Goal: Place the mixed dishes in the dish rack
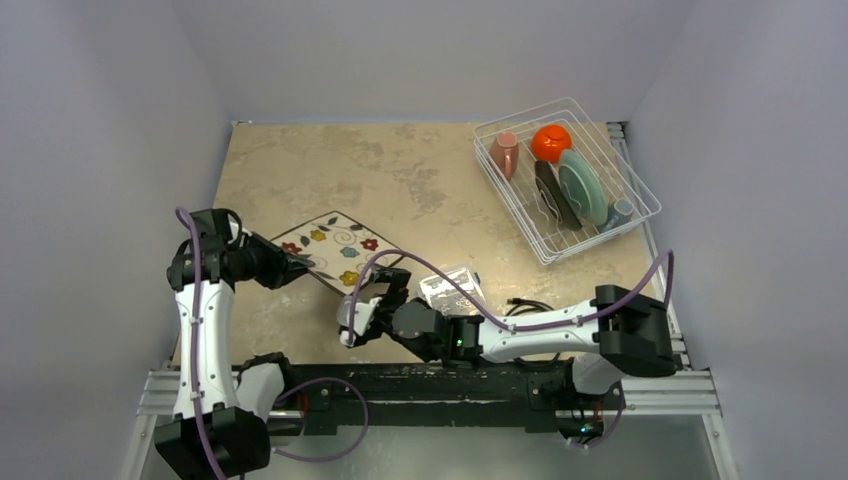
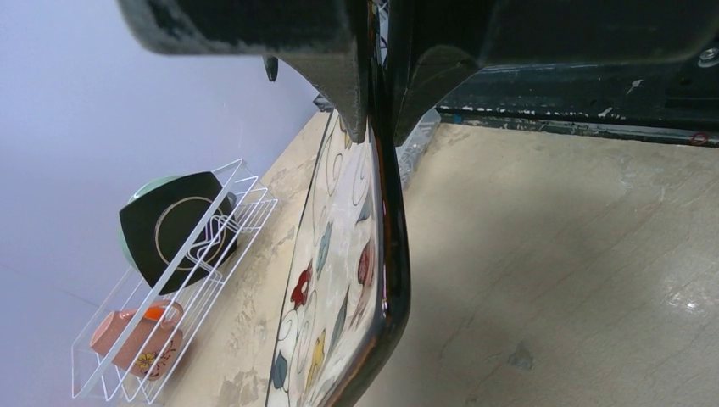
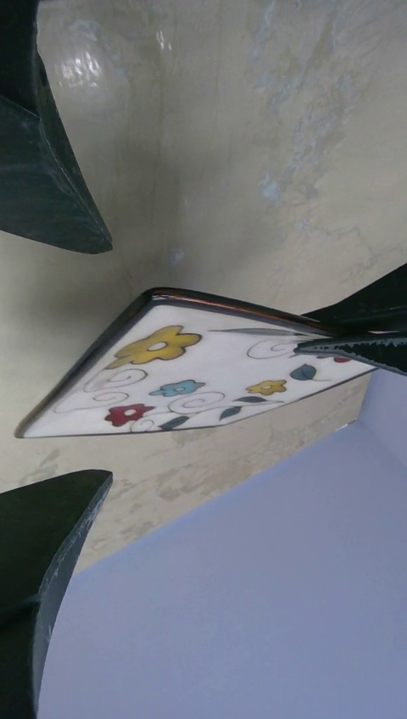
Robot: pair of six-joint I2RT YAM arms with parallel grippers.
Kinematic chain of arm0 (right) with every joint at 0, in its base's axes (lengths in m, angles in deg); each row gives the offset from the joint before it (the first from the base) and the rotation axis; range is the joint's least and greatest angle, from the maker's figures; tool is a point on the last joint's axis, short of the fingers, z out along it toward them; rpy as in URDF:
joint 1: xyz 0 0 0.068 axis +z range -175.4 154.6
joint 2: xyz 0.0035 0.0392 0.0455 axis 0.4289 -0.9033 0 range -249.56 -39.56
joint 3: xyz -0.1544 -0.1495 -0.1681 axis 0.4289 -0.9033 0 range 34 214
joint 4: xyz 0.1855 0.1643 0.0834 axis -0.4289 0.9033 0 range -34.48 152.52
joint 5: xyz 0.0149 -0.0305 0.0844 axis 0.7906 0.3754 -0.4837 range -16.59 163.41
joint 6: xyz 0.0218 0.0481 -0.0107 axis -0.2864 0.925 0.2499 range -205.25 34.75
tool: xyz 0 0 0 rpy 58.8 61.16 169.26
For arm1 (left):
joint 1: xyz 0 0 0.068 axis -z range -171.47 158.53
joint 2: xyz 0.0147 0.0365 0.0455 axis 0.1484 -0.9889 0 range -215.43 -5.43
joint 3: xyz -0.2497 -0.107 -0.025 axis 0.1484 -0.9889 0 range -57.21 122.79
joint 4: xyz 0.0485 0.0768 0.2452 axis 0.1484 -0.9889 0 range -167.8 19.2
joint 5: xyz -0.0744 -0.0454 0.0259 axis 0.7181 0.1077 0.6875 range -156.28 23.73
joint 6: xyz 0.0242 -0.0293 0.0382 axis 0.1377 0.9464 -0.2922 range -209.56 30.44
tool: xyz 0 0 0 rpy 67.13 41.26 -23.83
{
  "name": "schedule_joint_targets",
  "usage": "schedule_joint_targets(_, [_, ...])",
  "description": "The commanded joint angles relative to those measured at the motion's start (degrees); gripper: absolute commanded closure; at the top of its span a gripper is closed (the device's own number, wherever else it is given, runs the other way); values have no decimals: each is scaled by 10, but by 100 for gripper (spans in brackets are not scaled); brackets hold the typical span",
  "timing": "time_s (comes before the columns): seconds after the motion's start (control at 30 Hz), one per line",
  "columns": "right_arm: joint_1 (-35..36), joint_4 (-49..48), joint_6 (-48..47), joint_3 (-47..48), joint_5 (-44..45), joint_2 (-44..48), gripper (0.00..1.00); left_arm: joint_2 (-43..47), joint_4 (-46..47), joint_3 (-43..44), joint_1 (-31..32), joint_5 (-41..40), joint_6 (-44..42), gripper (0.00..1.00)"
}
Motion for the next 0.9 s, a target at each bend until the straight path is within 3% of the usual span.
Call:
schedule_joint_targets(0.0, [0, -113, -75, 40, 44, -42, 7, 34, 52, 9, 2, 102, 13, 100])
schedule_joint_targets(0.43, [1, -165, -137, 60, 77, -108, 33, 61, 42, -1, 2, 97, 37, 100])
schedule_joint_targets(0.67, [-1, -160, -143, 75, 61, -120, 71, 78, 58, -10, 2, 101, 72, 100])
schedule_joint_targets(0.77, [-1, -133, -155, 79, 36, -115, 98, 87, 78, -17, 2, 109, 81, 100])
schedule_joint_targets(0.8, [-1, -135, -156, 78, 36, -114, 100, 90, 90, -21, 2, 115, 84, 99])
schedule_joint_targets(0.87, [-3, -145, -154, 71, 29, -109, 100, 99, 108, -24, 2, 118, 90, 85])
